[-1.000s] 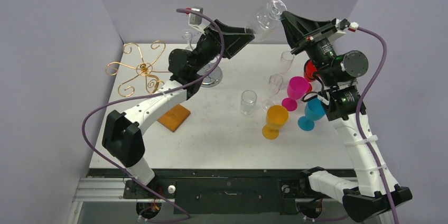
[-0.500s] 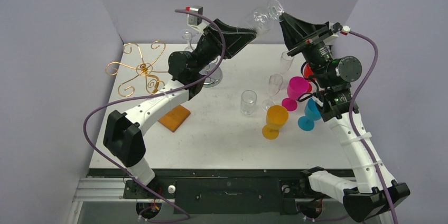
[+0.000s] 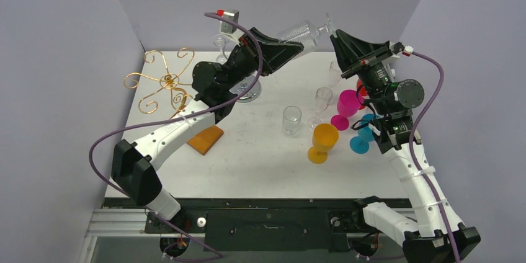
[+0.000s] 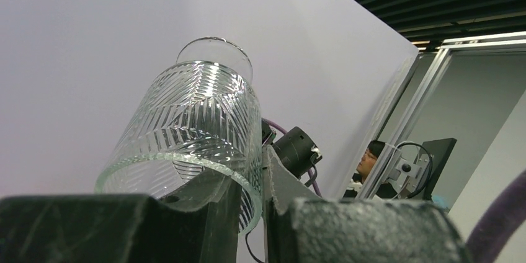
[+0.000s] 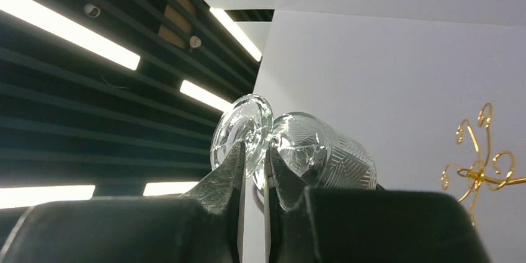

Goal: Take the wine glass off the wine glass rack
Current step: Place the wine glass at the center of the board.

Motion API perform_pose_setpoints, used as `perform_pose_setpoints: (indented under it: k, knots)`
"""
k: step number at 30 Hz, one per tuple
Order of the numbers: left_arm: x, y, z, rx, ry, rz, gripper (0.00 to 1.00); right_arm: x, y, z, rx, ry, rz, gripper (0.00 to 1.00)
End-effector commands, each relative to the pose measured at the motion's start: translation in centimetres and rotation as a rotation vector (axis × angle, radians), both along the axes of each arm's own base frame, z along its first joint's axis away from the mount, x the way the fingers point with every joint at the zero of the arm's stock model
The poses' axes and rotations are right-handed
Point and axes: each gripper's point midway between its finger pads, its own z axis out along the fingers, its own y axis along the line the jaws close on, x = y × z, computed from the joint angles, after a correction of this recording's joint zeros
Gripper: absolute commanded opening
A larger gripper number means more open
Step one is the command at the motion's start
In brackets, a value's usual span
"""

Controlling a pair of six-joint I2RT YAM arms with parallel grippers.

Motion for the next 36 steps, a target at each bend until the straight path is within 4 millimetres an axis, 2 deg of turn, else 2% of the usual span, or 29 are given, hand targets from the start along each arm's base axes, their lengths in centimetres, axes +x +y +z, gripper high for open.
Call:
perform_pose_setpoints:
  k: [1, 3, 5, 6, 7, 9, 11, 13, 16, 19, 20, 21, 22, 23, 24, 25, 26, 30, 36]
  knots:
    - [-2.1, 2.0, 3.0, -0.002, -0.041, 0.079, 0.00, 0.4, 0.6, -3.0, -0.178, -0.012, -0.037, 0.00]
    - [-1.7, 2.0, 2.5, 0.057, -0.037, 0.133, 0.00, 1.1, 0.4, -4.7, -0.235, 0.028, -0.059, 0.02]
    - [-1.5, 2.2, 2.0, 0.110, -0.019, 0.176, 0.00, 1.5, 0.0, -5.9, -0.292, 0.048, -0.094, 0.13]
    - [-1.7, 2.4, 1.8, 0.140, 0.001, 0.189, 0.00, 1.4, -0.3, -6.0, -0.309, 0.049, -0.111, 0.24]
    - [-1.6, 2.5, 1.6, 0.159, -0.007, 0.210, 0.00, 1.5, -0.6, -6.6, -0.351, 0.058, -0.134, 0.30]
    - [-1.4, 2.6, 0.4, 0.235, 0.032, 0.238, 0.00, 1.7, -1.3, -7.7, -0.417, 0.078, -0.171, 0.54]
    - [-1.6, 3.2, 0.1, 0.279, 0.038, 0.268, 0.00, 1.9, -2.1, -8.8, -0.479, 0.103, -0.208, 0.66]
    - [-1.7, 3.5, -0.6, 0.330, 0.062, 0.289, 0.00, 2.1, -3.1, -9.8, -0.536, 0.121, -0.242, 0.73]
    - [-1.5, 4.0, -2.0, 0.421, 0.102, 0.334, 0.00, 2.4, -4.2, -10.8, -0.647, 0.126, -0.292, 0.78]
    - [-1.5, 4.5, -5.0, 0.586, 0.160, 0.403, 0.00, 2.7, -5.3, -11.6, -0.781, 0.169, -0.334, 0.79]
    - [-1.6, 4.7, -5.2, 0.614, 0.153, 0.420, 0.00, 2.5, -5.4, -11.7, -0.831, 0.167, -0.341, 0.79]
    - [-1.7, 4.8, -6.9, 0.684, 0.191, 0.429, 0.00, 2.8, -5.5, -12.0, -0.851, 0.176, -0.343, 0.79]
    - [-1.9, 4.9, -7.1, 0.710, 0.184, 0.439, 0.00, 2.8, -5.7, -12.0, -0.884, 0.173, -0.346, 0.79]
    - [-2.2, 5.0, -8.7, 0.778, 0.212, 0.444, 0.00, 3.1, -5.9, -12.2, -0.904, 0.183, -0.354, 0.80]
    - [-2.4, 5.1, -9.0, 0.806, 0.204, 0.454, 0.00, 3.0, -6.0, -12.3, -0.935, 0.184, -0.356, 0.80]
    - [-2.8, 5.2, -10.6, 0.874, 0.228, 0.459, 0.00, 3.2, -6.2, -12.4, -0.950, 0.192, -0.362, 0.80]
    - [-2.9, 5.2, -11.1, 0.903, 0.226, 0.464, 0.00, 3.2, -6.2, -12.3, -0.967, 0.187, -0.364, 0.80]
    - [-4.2, 5.3, -15.8, 1.094, 0.261, 0.454, 0.00, 3.7, -6.3, -12.7, -1.015, 0.197, -0.368, 0.80]
    - [-5.9, 4.1, -21.1, 1.273, 0.268, 0.398, 0.00, 4.0, -6.1, -13.0, -1.061, 0.204, -0.374, 0.80]
